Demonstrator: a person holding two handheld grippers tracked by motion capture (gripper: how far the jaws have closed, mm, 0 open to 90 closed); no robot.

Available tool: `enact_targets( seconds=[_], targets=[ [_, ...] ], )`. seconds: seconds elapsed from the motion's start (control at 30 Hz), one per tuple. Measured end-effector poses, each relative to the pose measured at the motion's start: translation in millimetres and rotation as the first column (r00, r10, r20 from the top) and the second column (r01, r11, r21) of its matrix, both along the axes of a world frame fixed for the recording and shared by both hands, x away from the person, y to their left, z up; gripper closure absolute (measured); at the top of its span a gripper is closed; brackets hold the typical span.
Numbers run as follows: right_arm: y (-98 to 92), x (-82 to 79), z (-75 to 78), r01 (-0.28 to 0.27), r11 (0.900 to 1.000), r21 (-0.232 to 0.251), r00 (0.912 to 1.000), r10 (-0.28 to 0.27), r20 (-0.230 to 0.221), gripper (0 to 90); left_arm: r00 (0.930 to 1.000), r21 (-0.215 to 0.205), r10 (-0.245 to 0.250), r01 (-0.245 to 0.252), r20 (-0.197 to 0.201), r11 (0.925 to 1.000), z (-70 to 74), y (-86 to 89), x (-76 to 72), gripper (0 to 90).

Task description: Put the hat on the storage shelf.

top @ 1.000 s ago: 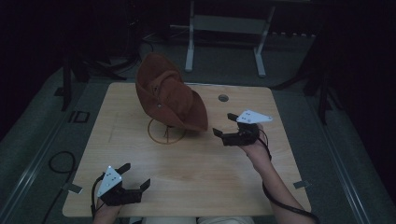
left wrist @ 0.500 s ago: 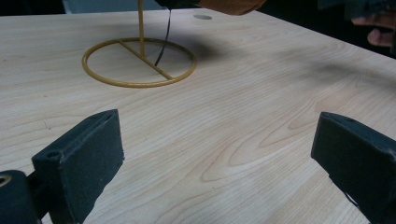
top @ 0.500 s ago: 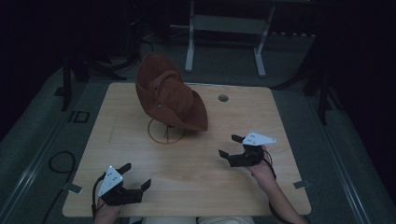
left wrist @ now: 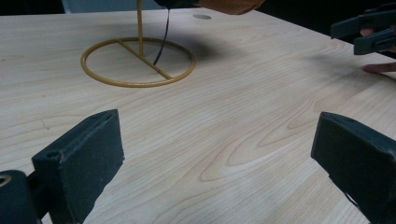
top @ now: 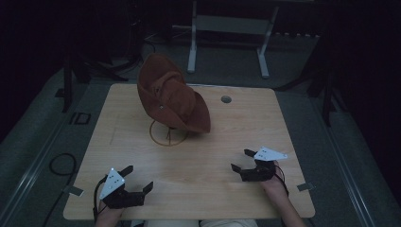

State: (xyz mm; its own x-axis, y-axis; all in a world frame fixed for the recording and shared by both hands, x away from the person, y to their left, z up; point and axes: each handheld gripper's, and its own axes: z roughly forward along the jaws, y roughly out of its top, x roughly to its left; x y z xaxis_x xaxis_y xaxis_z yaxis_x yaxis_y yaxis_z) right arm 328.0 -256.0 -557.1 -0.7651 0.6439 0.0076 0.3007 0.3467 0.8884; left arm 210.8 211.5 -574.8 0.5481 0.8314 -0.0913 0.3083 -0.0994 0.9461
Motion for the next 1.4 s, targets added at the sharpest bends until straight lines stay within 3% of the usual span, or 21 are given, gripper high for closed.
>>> enact_targets(
  seconds=[0.3, 0.57, 0.77, 1.03, 1.4],
  targets=[
    [-16.8, -10.2, -5.2, 0.033, 0.999, 0.02, 0.999, -0.032, -0.031, 13.9, 1.0, -0.002, 0.001, -0.001, 0.0, 1.0, 0.1, 0.1, 0.2, 2.7],
    [-26.3, -16.5, -8.2, 0.038, 0.999, 0.013, 0.999, -0.038, -0.024, 13.8, 1.0, 0.002, 0.009, -0.009, 0.003, 1.0, 0.1, 1.7, -0.2, 2.7],
    [-45.8, -22.6, -10.3, 0.104, 0.994, -0.016, 0.9943, -0.105, -0.019, 13.5, 0.9998, 0.004, 0.021, -0.021, 0.007, 0.9998, 0.1, 3.1, -0.1, 2.7],
    [-65.6, -21.3, -12.2, 0.171, 0.985, -0.012, 0.9851, -0.171, -0.018, 13.6, 0.9994, 0.014, 0.034, -0.034, 0.004, 0.9993, -1.1, 4.8, 0.9, 2.7],
    [-66.3, -19.8, -14.4, 0.163, 0.986, -0.027, 0.9863, -0.164, -0.018, 13.6, 0.9994, 0.014, 0.035, -0.035, 0.001, 0.9993, -1.4, 5.0, 0.6, 2.7]
  ],
)
